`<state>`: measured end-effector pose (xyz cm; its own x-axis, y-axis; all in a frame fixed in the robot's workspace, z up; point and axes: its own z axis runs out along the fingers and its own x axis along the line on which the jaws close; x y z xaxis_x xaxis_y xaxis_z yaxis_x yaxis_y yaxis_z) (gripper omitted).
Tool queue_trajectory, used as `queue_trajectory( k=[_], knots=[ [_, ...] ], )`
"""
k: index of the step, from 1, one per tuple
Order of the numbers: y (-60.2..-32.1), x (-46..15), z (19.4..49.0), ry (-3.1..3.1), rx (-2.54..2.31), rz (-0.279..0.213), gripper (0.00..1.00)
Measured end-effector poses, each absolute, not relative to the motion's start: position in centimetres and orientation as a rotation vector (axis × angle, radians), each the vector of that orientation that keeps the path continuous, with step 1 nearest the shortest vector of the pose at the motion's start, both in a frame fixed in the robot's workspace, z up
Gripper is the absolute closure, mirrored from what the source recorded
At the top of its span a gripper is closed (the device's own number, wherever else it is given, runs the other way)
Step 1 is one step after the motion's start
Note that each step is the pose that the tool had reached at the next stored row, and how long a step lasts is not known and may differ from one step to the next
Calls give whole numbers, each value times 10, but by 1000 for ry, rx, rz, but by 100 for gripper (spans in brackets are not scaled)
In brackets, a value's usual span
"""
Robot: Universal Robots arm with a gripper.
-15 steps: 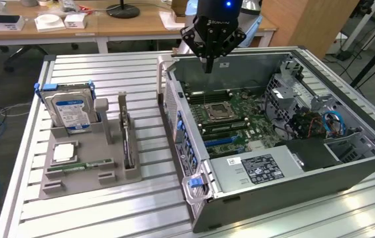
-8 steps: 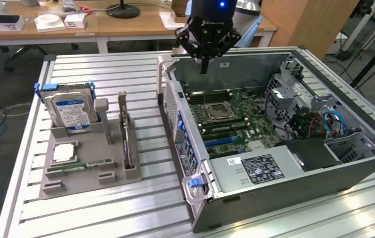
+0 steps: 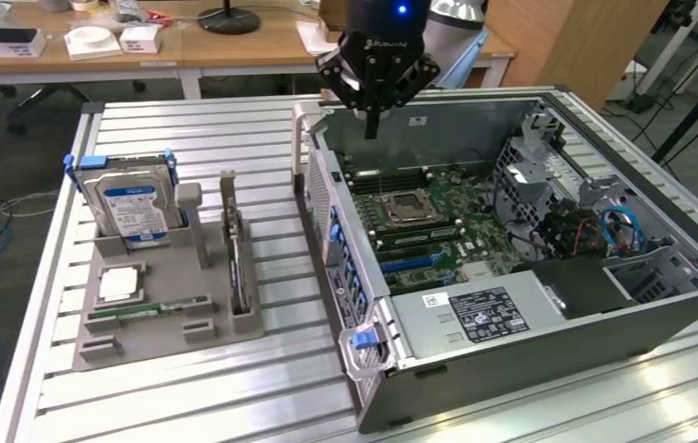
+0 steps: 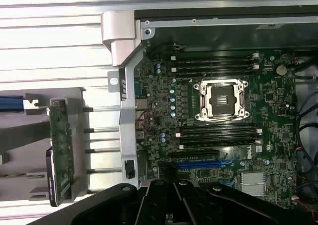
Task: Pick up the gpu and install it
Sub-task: 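Reach for the gpu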
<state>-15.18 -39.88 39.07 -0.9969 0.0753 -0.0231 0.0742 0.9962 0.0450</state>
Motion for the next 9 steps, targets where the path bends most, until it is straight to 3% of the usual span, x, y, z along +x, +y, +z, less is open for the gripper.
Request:
queue_trajectory(
  k=[9],
  knots=[
    [-399,-163,389,3114,117,69,89]
  ],
)
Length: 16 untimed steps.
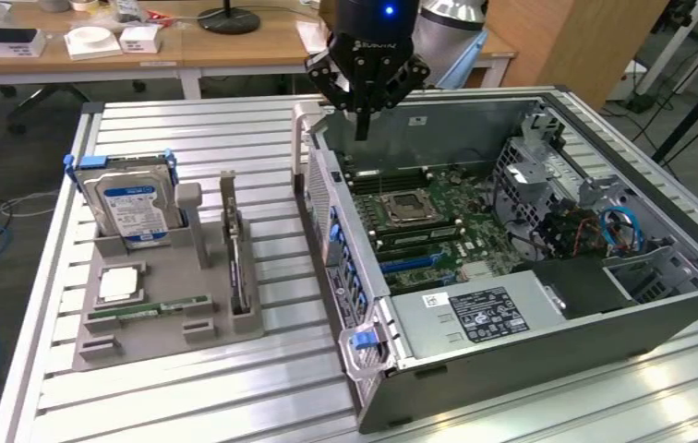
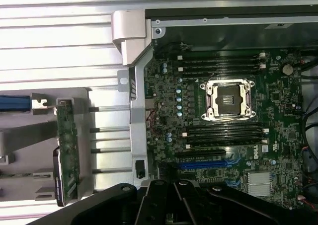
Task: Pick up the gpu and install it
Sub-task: 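Reach for the gpu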
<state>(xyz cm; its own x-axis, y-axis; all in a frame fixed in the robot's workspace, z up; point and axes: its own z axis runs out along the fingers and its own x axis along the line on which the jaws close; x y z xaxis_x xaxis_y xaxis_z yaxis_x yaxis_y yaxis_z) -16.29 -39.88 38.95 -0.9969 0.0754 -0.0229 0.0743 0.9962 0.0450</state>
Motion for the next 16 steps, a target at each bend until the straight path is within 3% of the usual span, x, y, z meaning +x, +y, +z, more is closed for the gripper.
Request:
queue_trajectory(
  k=[16],
  knots=[
    [-398,-183,388,3114,117,69,89]
  ],
)
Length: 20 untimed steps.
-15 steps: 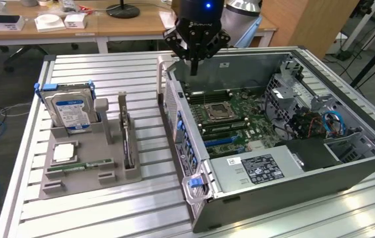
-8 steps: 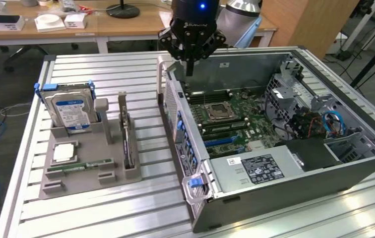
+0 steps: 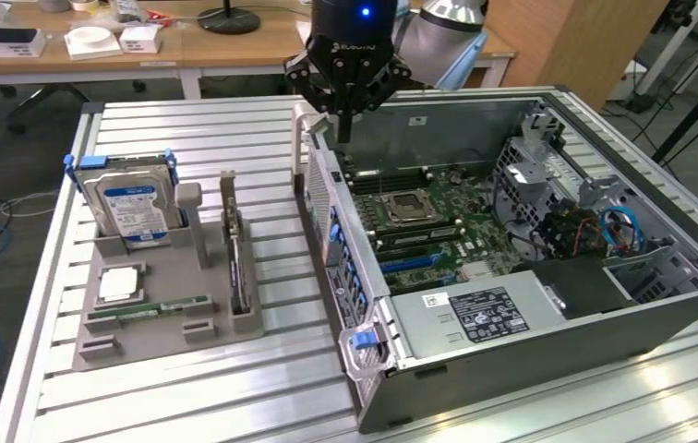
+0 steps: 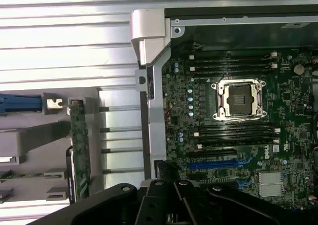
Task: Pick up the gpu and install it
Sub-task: 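Reach for the gpu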
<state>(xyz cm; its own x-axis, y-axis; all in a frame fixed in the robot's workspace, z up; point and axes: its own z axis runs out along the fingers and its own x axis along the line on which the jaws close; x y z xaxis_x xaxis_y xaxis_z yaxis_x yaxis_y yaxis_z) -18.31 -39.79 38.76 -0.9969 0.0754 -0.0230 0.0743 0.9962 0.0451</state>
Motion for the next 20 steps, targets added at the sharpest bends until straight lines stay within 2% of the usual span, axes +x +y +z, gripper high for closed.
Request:
queue_trajectory(
  k=[20],
  knots=[
    [-394,-212,386,3114,117,69,89]
  ],
)
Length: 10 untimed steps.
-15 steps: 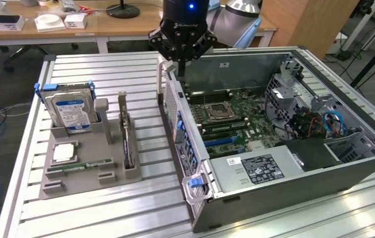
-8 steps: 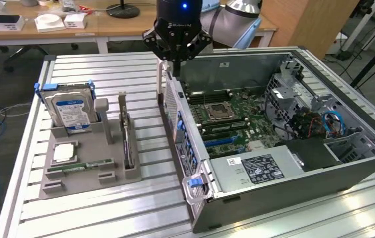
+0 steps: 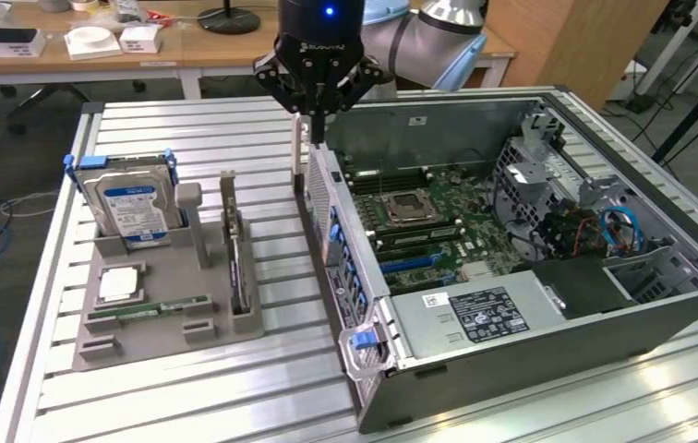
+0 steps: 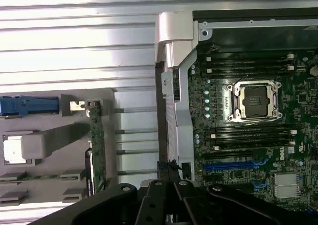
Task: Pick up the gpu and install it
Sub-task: 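Reach for the gpu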
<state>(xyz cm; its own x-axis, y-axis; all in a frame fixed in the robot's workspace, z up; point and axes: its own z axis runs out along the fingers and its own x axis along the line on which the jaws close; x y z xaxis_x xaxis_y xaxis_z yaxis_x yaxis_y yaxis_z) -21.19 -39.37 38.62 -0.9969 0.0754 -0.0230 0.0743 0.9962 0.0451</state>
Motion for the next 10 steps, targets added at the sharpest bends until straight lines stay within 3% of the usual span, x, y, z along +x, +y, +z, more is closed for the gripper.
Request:
queue_trajectory(
  k=[10],
  knots=[
    [-392,-225,386,3114,117,69,89]
  ],
)
